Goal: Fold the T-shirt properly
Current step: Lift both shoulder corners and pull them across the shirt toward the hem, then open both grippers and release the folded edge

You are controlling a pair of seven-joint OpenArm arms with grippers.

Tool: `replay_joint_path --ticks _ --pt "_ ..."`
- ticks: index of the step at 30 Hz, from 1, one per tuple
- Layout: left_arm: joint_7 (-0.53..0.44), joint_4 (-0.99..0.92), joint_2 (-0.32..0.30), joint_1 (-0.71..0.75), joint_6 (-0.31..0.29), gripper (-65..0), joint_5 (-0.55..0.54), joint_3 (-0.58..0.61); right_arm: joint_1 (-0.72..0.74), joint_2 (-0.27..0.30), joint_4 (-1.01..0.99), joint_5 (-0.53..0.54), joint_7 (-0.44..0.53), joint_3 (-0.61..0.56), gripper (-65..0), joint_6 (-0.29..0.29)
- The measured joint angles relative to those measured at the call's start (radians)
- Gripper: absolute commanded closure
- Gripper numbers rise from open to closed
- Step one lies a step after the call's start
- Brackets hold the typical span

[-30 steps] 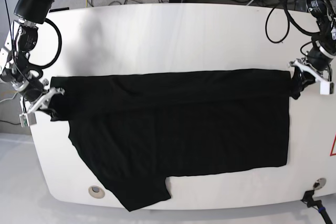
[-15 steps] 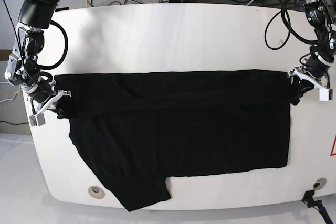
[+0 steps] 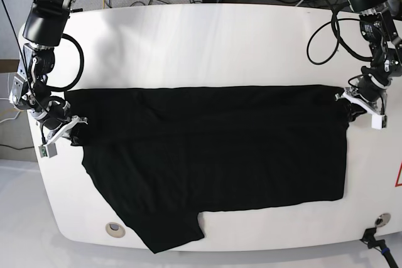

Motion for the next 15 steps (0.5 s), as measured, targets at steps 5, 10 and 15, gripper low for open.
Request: replay_joint_path --ticks 5,10,15 --pt "-0.004 -0.001 -0.006 -0.015 0.003 -30.0 0.004 -0.005 0.006 0.0 0.002 -0.001 -0.023 0.001 -33.1 -0.003" --pt "0.015 0.0 -0.011 -0.02 0.002 -31.2 -0.005 -0.023 0.014 0.008 0.097 0.003 -0.079 0.018 -35.0 -0.005" --pt "0.039 0.024 -0.021 -0.02 0.0 -32.4 -0.104 -0.098 -0.002 0.012 0.223 0.034 -0.124 0.128 -34.0 -0.059"
